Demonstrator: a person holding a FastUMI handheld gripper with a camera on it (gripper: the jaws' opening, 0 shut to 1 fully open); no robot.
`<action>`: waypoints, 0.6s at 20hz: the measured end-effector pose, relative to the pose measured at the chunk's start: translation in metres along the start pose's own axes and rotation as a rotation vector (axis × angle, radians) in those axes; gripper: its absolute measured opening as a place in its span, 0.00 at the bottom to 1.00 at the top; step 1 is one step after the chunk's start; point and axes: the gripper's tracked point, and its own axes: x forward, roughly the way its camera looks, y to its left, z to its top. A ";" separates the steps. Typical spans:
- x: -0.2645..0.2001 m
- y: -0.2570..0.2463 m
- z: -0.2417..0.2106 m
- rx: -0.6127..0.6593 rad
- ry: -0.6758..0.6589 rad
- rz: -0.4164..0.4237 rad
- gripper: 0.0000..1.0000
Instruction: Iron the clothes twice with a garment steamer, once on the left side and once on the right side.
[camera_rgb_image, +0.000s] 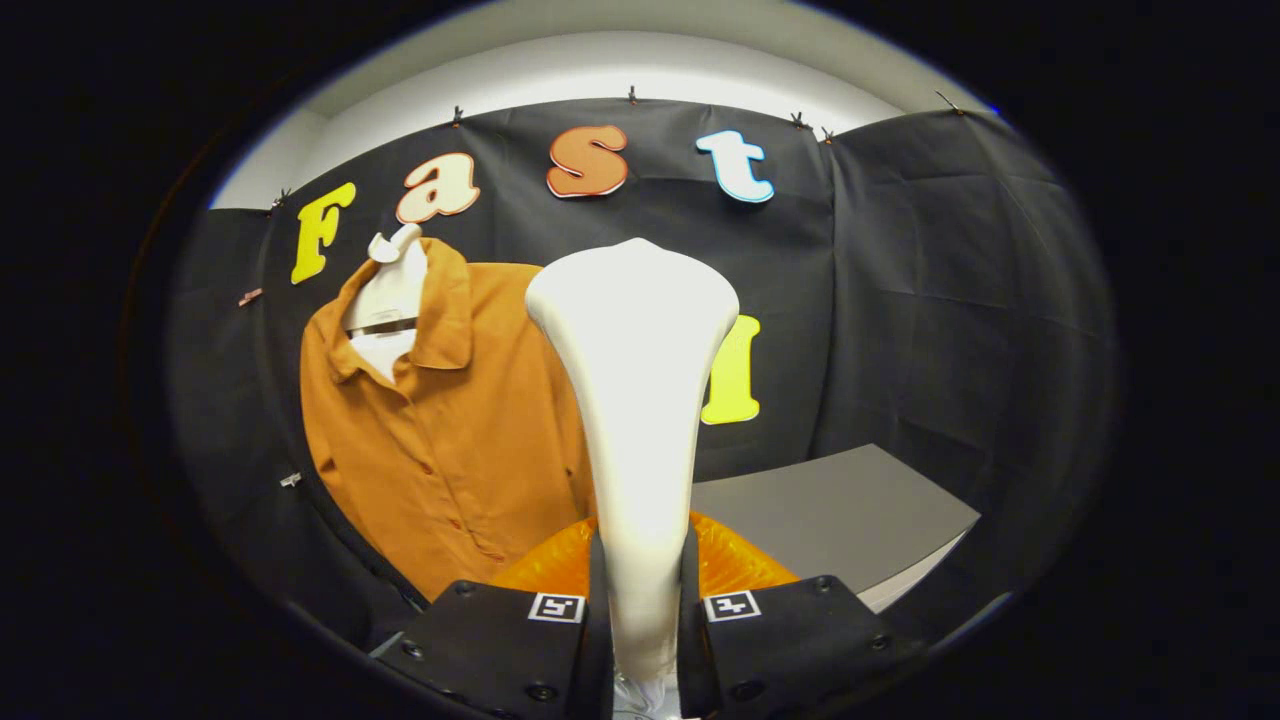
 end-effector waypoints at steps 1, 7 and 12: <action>-0.002 0.016 -0.002 -0.008 -0.006 0.008 0.28; -0.011 0.086 -0.017 -0.038 -0.059 0.018 0.29; 0.001 0.115 -0.028 -0.046 -0.081 -0.003 0.28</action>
